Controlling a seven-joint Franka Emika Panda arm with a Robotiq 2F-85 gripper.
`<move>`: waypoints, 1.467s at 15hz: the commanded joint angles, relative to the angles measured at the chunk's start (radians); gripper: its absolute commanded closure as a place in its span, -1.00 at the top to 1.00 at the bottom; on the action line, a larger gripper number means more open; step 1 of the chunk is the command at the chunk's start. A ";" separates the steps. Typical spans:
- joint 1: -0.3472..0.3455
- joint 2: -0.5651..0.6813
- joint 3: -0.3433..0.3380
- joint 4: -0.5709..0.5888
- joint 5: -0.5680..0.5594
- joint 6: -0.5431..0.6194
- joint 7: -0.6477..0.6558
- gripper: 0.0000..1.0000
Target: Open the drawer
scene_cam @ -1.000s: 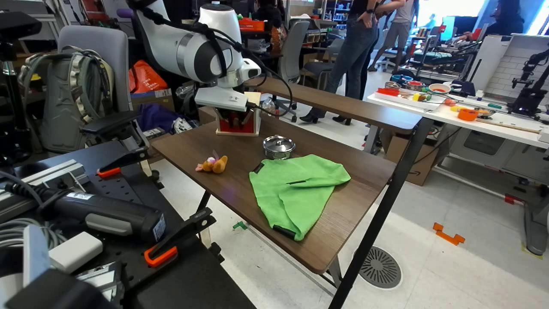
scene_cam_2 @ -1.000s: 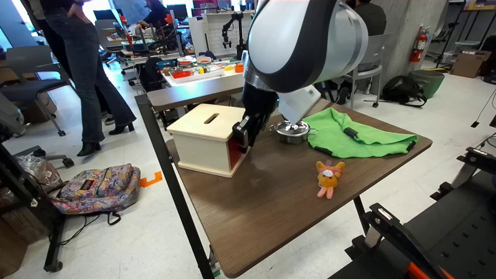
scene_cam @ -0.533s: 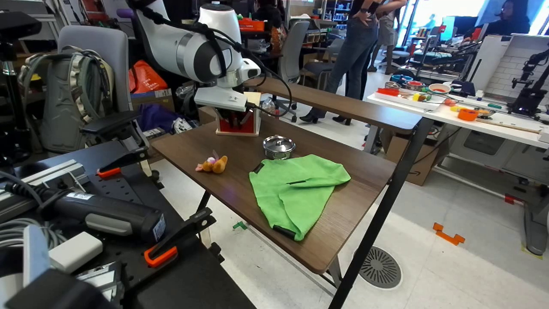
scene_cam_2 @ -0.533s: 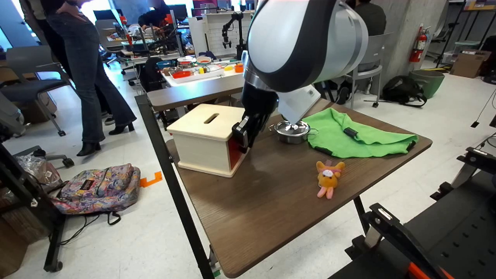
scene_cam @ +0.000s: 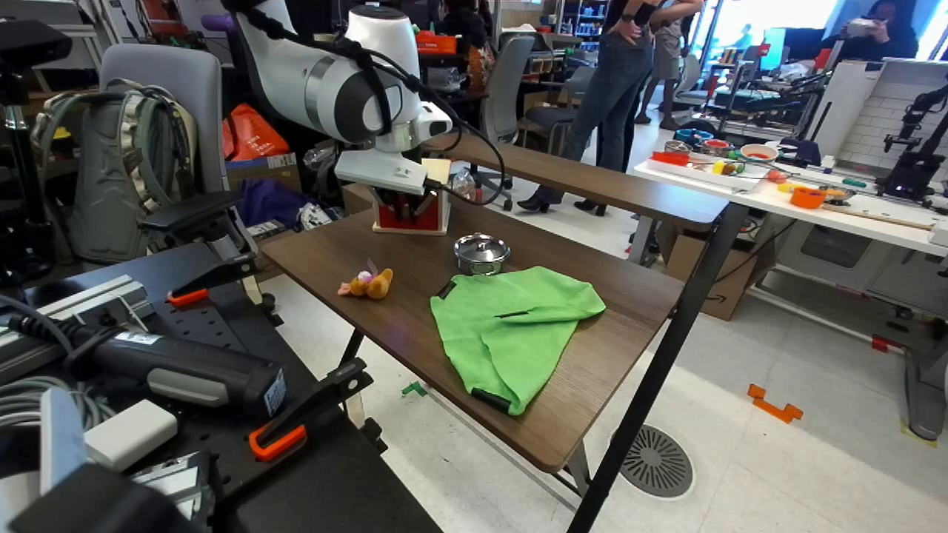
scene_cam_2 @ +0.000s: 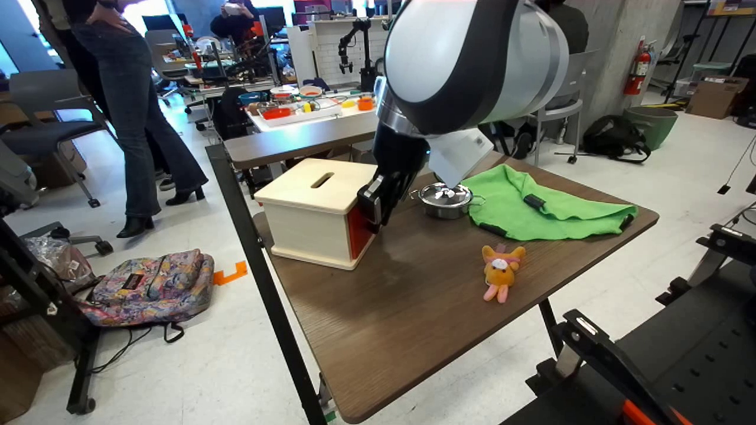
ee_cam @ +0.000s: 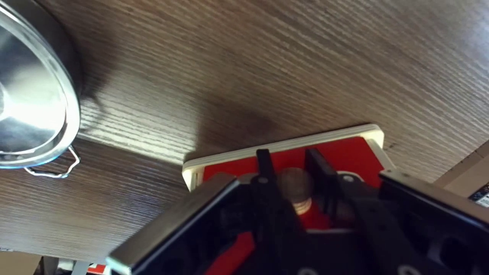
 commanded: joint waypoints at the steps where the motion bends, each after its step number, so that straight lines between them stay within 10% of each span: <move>1: -0.043 -0.055 0.035 -0.052 0.013 -0.033 -0.023 -0.87; 22: -0.115 -0.188 0.041 -0.252 0.029 -0.023 -0.016 -0.87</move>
